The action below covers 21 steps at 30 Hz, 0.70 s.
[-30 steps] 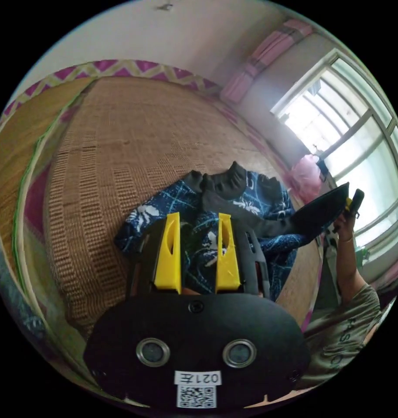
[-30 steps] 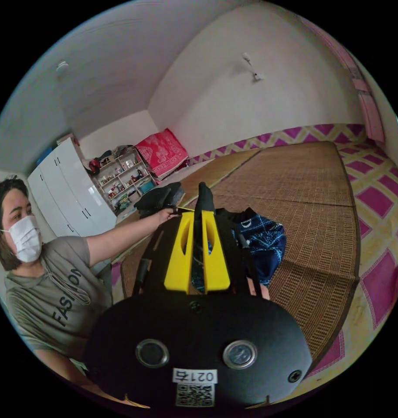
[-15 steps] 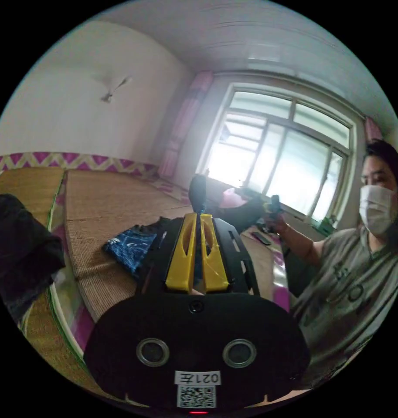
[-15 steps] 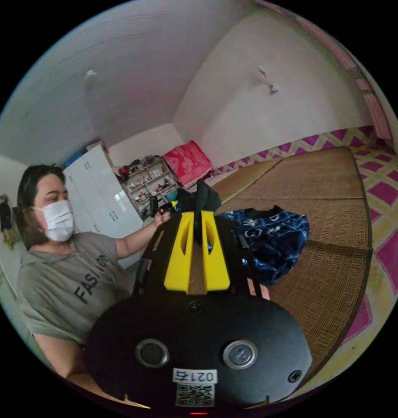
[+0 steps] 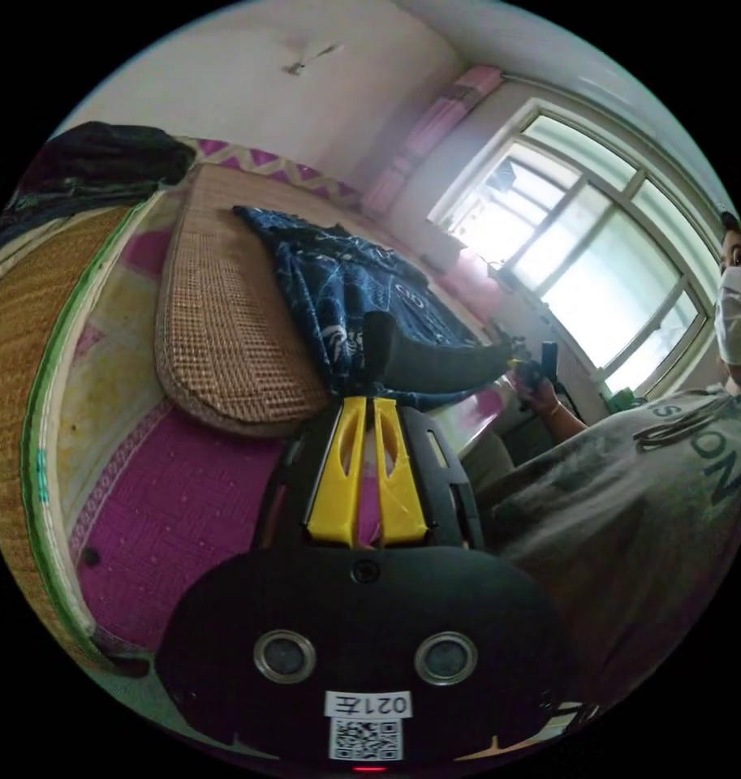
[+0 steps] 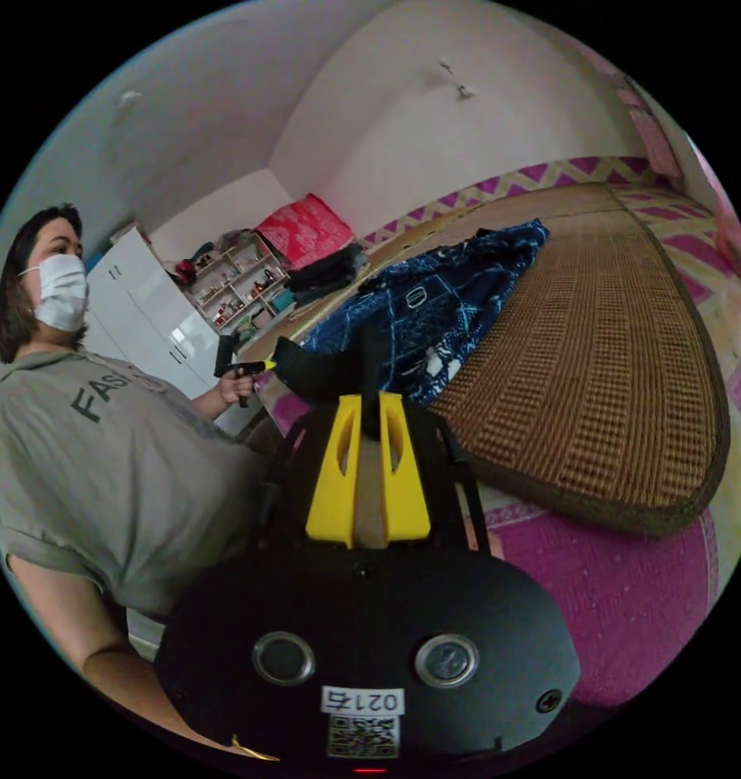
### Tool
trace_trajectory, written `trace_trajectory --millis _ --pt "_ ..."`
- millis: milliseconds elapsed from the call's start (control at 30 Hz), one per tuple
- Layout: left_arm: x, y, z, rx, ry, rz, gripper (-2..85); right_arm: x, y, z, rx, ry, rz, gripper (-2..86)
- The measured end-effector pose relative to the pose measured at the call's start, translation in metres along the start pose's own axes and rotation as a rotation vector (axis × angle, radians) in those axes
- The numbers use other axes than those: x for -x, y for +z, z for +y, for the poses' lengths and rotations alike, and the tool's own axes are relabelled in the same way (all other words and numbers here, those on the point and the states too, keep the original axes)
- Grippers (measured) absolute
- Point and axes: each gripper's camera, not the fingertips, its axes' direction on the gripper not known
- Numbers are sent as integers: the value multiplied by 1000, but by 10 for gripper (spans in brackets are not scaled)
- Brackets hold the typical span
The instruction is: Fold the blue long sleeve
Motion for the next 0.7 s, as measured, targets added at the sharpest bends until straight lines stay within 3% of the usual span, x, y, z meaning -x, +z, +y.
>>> trace_trajectory --millis 133,233,300,367,467,700 --pt "0 -19 11 86 -1 61 -8 27 -15 1 93 -75 -29 73" --pt "-9 -62 9 -80 50 119 -9 50 -35 -15 32 -136 78 81" --pt "-16 -76 -7 -142 70 32 -8 63 -29 -39 11 -195 153 81" --pt "-24 -65 -41 -111 130 -134 -3 77 14 -89 58 -300 231 82" --pt "-24 -32 -86 -86 177 -238 7 99 101 -159 109 -426 268 90" --pt "-3 43 -121 111 91 -53 -4 157 318 -269 285 -666 371 97"
